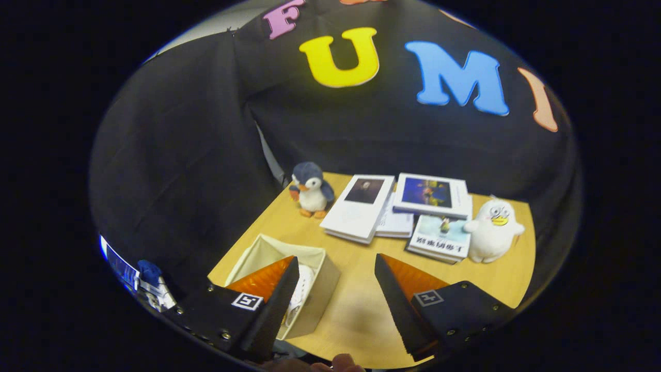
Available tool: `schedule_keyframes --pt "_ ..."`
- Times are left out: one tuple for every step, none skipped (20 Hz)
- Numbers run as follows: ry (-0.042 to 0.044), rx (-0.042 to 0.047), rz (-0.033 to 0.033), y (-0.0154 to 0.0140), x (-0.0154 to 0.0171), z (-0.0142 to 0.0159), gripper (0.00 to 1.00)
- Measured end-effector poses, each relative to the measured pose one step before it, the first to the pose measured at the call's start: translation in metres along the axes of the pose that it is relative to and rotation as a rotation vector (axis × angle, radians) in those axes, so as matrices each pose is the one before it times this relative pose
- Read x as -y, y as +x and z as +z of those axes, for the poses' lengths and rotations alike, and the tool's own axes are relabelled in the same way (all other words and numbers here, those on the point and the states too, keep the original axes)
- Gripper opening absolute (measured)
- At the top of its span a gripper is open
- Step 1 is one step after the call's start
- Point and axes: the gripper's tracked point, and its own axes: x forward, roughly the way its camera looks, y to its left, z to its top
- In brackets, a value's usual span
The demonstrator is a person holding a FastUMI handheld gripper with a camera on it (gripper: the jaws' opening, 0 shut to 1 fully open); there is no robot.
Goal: Open the storage box then place both shoes into the box .Put the left shoe in first, then the right shoe, with the right side of both shoes facing outward in a uniform manner.
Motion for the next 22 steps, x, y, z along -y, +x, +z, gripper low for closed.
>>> schedule_keyframes --pt "-0.01911 0.07679 -0.03525 -0.00230 0.01203 0.01343 0.91" --pt "-0.01282 0.06955 -0.03123 -0.01128 0.01001 0.01151 0.91" --pt "-0.00618 0.06798 -0.03308 -0.01118 0.01179 0.01219 0.91" --pt "0.00105 0.06748 -0.03083 -0.01008 0.01004 0.01309 0.91" --pt "0.00743 0.07266 -0.03309 -0.01034 0.01088 0.01204 0.91" --pt "0.00600 0.06784 -0.02999 -0.00961 0.00970 0.01259 0.91" --pt "0.00366 0.05625 -0.03213 -0.00868 0.01106 0.01443 0.91" --pt "-0.00023 0.04353 -0.03098 -0.00842 0.00933 0.01095 0.91" --pt "0.00199 0.03419 -0.02485 -0.00909 0.00770 0.00918 0.91" --pt "0.00769 0.02718 -0.01883 -0.00711 0.00611 0.00787 0.91" --pt "0.01185 0.02328 -0.01289 -0.00583 0.00367 0.00661 0.91" --pt "0.01598 0.01997 -0.01237 -0.00388 0.00415 0.00654 0.91" --pt "0.01436 0.01796 -0.00711 -0.00210 0.00337 0.00721 0.91" --pt "0.00807 0.01263 -0.00681 -0.00047 0.00214 0.00415 0.91" --pt "-0.00053 0.00416 -0.00454 -0.00195 0.00545 0.00274 0.90" --pt "-0.00205 -0.00122 -0.00673 -0.00395 0.00491 0.00114 0.91" --pt "0.00348 -0.00314 -0.00759 -0.00161 0.00470 -0.00043 0.91" --pt "0.00760 -0.00250 -0.00655 -0.00125 0.00223 -0.00097 0.91" --pt "0.00433 -0.00700 -0.01068 0.00021 0.00244 -0.00207 0.91" --pt "-0.00202 -0.00404 -0.01014 -0.00067 0.00380 -0.00164 0.91" --pt "-0.01004 -0.00331 -0.01205 0.00065 0.00432 -0.00194 0.91" --pt "-0.01322 -0.00306 -0.01068 0.00039 0.00431 -0.00184 0.91"
